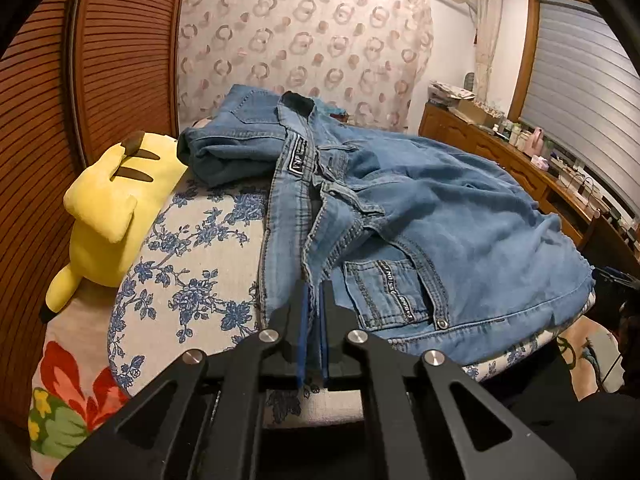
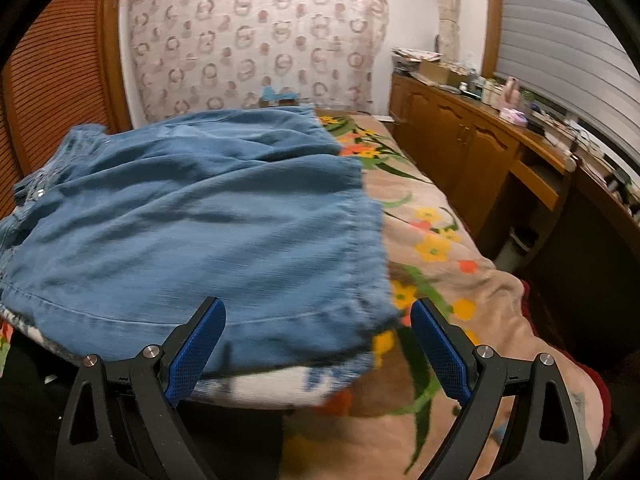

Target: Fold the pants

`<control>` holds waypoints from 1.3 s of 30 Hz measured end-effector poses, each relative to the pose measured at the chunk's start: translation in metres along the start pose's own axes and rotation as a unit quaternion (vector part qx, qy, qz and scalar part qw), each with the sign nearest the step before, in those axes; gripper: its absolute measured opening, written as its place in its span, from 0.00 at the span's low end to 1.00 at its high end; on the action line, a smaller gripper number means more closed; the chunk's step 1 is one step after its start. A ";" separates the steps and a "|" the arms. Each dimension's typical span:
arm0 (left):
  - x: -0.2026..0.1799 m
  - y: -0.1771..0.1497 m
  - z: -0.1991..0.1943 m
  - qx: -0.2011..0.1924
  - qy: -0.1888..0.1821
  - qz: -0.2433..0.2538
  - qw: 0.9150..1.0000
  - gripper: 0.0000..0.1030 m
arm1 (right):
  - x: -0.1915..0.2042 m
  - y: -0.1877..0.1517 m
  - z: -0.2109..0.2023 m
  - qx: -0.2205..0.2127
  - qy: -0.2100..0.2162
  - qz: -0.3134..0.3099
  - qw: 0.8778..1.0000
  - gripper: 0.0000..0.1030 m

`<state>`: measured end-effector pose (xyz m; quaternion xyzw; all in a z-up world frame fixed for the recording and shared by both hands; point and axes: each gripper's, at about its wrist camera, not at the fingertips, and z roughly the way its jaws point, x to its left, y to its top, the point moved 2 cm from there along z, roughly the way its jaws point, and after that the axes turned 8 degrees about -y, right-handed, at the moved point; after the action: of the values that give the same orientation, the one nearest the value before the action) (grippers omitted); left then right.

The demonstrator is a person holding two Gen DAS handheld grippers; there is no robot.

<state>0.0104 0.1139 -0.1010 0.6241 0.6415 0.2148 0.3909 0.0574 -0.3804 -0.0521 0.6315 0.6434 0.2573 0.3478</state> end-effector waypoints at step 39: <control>-0.015 0.035 -0.021 -0.042 -0.030 0.029 0.998 0.03 | -0.012 0.033 -0.027 -0.050 0.046 0.026 0.997 0.04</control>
<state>0.0145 0.1083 -0.0580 0.6315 0.6017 0.2334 0.4297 0.0566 -0.3872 -0.0085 0.6173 0.6282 0.3275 0.3420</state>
